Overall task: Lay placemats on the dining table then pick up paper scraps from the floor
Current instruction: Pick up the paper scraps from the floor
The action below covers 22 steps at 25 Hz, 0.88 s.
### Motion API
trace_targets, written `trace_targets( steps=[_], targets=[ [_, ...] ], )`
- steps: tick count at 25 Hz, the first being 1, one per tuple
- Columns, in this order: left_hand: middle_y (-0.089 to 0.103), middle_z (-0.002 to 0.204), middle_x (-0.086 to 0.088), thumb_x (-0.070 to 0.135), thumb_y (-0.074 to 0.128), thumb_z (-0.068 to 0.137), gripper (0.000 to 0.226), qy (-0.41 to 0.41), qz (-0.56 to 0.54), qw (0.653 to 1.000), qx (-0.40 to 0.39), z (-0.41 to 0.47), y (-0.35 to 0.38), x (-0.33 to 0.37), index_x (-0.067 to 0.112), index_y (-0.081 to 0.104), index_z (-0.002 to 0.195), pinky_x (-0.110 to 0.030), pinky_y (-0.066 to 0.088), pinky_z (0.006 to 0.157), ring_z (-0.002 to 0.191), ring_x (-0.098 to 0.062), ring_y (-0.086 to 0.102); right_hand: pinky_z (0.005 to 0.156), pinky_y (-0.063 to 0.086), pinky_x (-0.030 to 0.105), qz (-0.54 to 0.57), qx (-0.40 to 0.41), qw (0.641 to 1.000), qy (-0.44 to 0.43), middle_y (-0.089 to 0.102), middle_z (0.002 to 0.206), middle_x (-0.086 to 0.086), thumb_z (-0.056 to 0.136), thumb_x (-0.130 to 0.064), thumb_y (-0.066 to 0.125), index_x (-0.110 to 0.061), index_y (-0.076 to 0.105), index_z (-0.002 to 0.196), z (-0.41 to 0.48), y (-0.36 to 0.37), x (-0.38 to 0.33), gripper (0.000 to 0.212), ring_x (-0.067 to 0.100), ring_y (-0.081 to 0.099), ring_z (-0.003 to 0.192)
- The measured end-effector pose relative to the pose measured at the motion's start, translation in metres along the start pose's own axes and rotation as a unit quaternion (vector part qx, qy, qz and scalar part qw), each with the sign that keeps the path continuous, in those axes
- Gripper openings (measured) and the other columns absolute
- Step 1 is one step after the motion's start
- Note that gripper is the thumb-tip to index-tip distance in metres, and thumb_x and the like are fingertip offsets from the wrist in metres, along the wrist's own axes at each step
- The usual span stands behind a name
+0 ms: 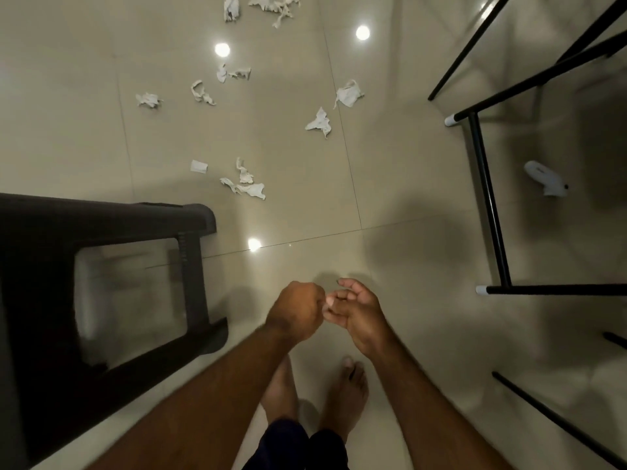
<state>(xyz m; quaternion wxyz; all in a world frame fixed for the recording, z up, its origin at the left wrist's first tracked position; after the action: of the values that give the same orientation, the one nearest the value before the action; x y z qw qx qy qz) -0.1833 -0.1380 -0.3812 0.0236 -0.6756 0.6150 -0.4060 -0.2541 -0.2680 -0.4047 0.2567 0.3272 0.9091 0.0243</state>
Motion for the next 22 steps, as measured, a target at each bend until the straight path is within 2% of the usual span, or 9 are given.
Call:
trace_targets(
  steps=[3,5,9,12,14,16,17,20,22],
  targets=[
    [0.074,0.08,-0.008,0.031,0.043,0.08,0.031,0.002,0.005,1.0,0.004,-0.004,-0.019,-0.006,0.015,0.07,0.079,-0.032,0.049,0.067,0.076,-0.032,0.068,0.073,0.058,0.04,-0.022,-0.012,0.999,0.028,0.065,0.102,0.023,0.084,0.012,0.065,-0.005,0.049,0.128,-0.003,0.017,-0.013,0.05,0.03,0.071,0.084],
    [0.074,0.078,-0.006,0.032,0.039,0.082,0.037,-0.019,-0.032,0.999,0.039,-0.004,-0.036,-0.007,0.014,0.071,0.079,-0.034,0.053,0.068,0.072,-0.028,0.067,0.075,0.059,0.041,-0.031,-0.009,0.999,0.033,0.067,0.103,0.023,0.084,0.009,0.067,-0.008,0.05,0.125,0.001,0.034,-0.029,0.047,0.034,0.072,0.087],
    [0.071,0.069,-0.001,0.019,0.056,0.091,0.026,-0.119,-0.133,0.973,0.149,0.004,-0.08,-0.015,0.019,0.065,0.067,-0.025,0.052,0.062,0.062,-0.019,0.066,0.077,0.061,0.043,-0.167,0.032,0.985,-0.015,0.065,0.1,0.018,0.086,-0.002,0.069,-0.008,0.056,0.119,0.027,0.073,-0.066,0.037,0.033,0.072,0.084],
    [0.072,0.071,0.0,0.02,0.065,0.091,0.019,-0.183,-0.132,0.954,0.195,0.02,-0.113,-0.032,0.016,0.072,0.073,-0.027,0.056,0.064,0.065,-0.021,0.068,0.078,0.061,0.045,-0.299,0.047,0.951,-0.055,0.069,0.091,0.008,0.08,-0.016,0.072,-0.015,0.062,0.113,0.057,0.104,-0.083,0.035,0.025,0.071,0.079],
    [0.072,0.074,-0.002,0.021,0.066,0.092,0.019,-0.223,-0.141,0.942,0.205,0.031,-0.137,-0.039,0.015,0.07,0.075,-0.031,0.058,0.066,0.069,-0.024,0.068,0.082,0.059,0.039,-0.402,0.043,0.911,-0.084,0.07,0.083,-0.003,0.075,-0.028,0.071,-0.024,0.065,0.111,0.075,0.123,-0.098,0.037,0.017,0.07,0.08],
    [0.071,0.077,-0.005,0.017,0.066,0.093,0.016,-0.253,-0.133,0.933,0.219,0.042,-0.158,-0.046,0.013,0.07,0.078,-0.033,0.059,0.068,0.072,-0.026,0.069,0.083,0.052,0.026,-0.486,0.017,0.867,-0.106,0.068,0.085,-0.008,0.08,-0.025,0.068,-0.022,0.065,0.117,0.09,0.144,-0.118,0.037,0.013,0.065,0.084],
    [0.072,0.079,-0.006,0.014,0.065,0.092,0.013,-0.258,-0.129,0.93,0.226,0.046,-0.166,-0.047,0.011,0.071,0.08,-0.032,0.056,0.068,0.075,-0.027,0.069,0.084,0.049,0.023,-0.527,0.001,0.841,-0.123,0.069,0.089,-0.007,0.083,-0.022,0.065,-0.021,0.065,0.12,0.097,0.154,-0.128,0.038,0.014,0.064,0.087],
    [0.072,0.084,-0.009,0.009,0.062,0.091,0.011,-0.28,-0.111,0.924,0.234,0.062,-0.181,-0.057,0.009,0.072,0.088,-0.031,0.048,0.068,0.081,-0.029,0.068,0.092,0.051,0.031,-0.641,-0.05,0.742,-0.188,0.07,0.106,0.001,0.083,-0.018,0.058,-0.02,0.063,0.123,0.124,0.178,-0.147,0.04,0.022,0.064,0.1],
    [0.073,0.088,-0.007,0.008,0.062,0.092,0.011,-0.303,-0.097,0.919,0.232,0.073,-0.185,-0.068,0.008,0.073,0.093,-0.031,0.054,0.069,0.08,-0.024,0.069,0.095,0.049,0.035,-0.696,-0.097,0.677,-0.219,0.067,0.113,0.003,0.083,-0.017,0.055,-0.02,0.061,0.123,0.146,0.196,-0.148,0.041,0.026,0.061,0.107]
  ],
)
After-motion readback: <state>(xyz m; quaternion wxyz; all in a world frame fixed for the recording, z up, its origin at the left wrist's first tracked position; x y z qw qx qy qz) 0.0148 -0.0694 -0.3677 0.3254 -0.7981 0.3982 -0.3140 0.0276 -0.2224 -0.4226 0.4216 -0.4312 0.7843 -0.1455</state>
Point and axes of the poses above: each hand's wrist, its own z-axis towards the middle knuckle, its own y-axis out of the palm, x = y × z, the point moved 3 cm from there along z, towards the middle knuckle
